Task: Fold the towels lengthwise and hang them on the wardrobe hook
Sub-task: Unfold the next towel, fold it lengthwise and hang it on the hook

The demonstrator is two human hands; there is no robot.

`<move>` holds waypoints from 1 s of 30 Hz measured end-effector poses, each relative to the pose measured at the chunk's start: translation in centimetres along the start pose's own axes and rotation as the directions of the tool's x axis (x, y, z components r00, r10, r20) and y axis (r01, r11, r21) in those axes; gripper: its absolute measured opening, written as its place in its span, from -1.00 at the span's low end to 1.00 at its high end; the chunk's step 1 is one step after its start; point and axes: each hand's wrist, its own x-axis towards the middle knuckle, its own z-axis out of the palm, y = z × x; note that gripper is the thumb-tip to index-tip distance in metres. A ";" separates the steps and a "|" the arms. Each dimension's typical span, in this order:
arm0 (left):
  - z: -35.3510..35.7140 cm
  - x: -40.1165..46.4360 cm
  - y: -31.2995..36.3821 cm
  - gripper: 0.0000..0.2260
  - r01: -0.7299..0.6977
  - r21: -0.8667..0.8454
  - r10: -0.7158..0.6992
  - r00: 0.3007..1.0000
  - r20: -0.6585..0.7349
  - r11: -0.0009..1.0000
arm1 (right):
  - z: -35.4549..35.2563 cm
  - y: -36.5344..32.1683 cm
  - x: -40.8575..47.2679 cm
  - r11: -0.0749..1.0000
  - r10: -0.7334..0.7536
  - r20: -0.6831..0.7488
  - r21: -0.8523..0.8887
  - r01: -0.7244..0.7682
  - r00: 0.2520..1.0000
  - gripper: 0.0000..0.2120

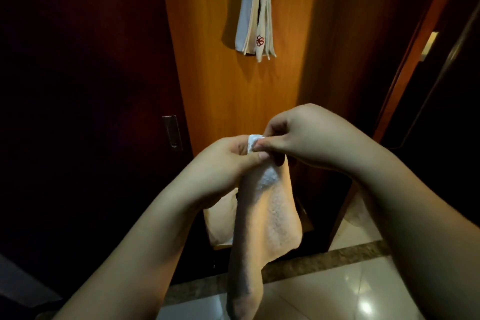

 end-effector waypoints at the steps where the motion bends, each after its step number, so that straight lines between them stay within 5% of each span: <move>1: 0.0 0.1 -0.4 -0.84 0.000 -0.004 0.000 1.000 0.007 1.000 | 0.2 0.1 0.1 0.999 0.027 0.026 0.027 -0.028 0.999 -0.73; 7: -0.8 -0.1 -1.9 -0.81 0.022 -0.169 -0.037 0.995 -0.089 0.985 | 2.1 3.2 -0.7 0.979 0.130 0.302 0.111 -0.170 0.945 -0.72; 13: -3.3 -0.8 -1.9 -0.81 -0.028 -0.224 -0.017 0.981 -0.193 0.974 | 4.9 7.4 -1.6 0.943 0.259 0.554 0.033 -0.331 0.791 -0.88; 15: -4.0 -1.0 -1.9 -0.82 -0.049 -0.206 0.000 0.973 -0.230 0.977 | 4.6 8.1 -2.0 0.932 0.326 0.456 -0.005 -0.363 0.828 -0.86; 18: -4.6 -1.3 -2.3 -0.82 -0.067 -0.161 0.021 0.963 -0.269 0.985 | 2.6 8.4 -2.9 0.947 0.318 0.056 -0.056 -0.315 0.946 -0.82; 20: -4.8 -1.4 -2.7 -0.82 -0.086 -0.166 0.033 0.953 -0.301 0.982 | 2.1 8.0 -3.5 0.964 0.266 -0.138 0.045 -0.262 0.954 -0.83; 25: -4.5 -1.4 -3.0 -0.82 -0.130 -0.216 0.053 0.943 -0.329 0.968 | 4.2 7.8 -3.9 0.940 0.275 -0.407 0.305 -0.154 0.871 -0.91; 28: -4.0 -1.2 -3.0 -0.80 -0.170 -0.262 0.069 0.932 -0.356 0.950 | 5.0 8.4 -3.6 0.822 0.335 -0.494 0.569 0.006 0.802 -0.73; 30: -3.5 -1.2 -3.0 -0.82 -0.181 -0.277 0.069 0.927 -0.369 0.944 | 5.4 8.4 -3.3 0.781 0.377 -0.545 0.622 0.059 0.749 -0.84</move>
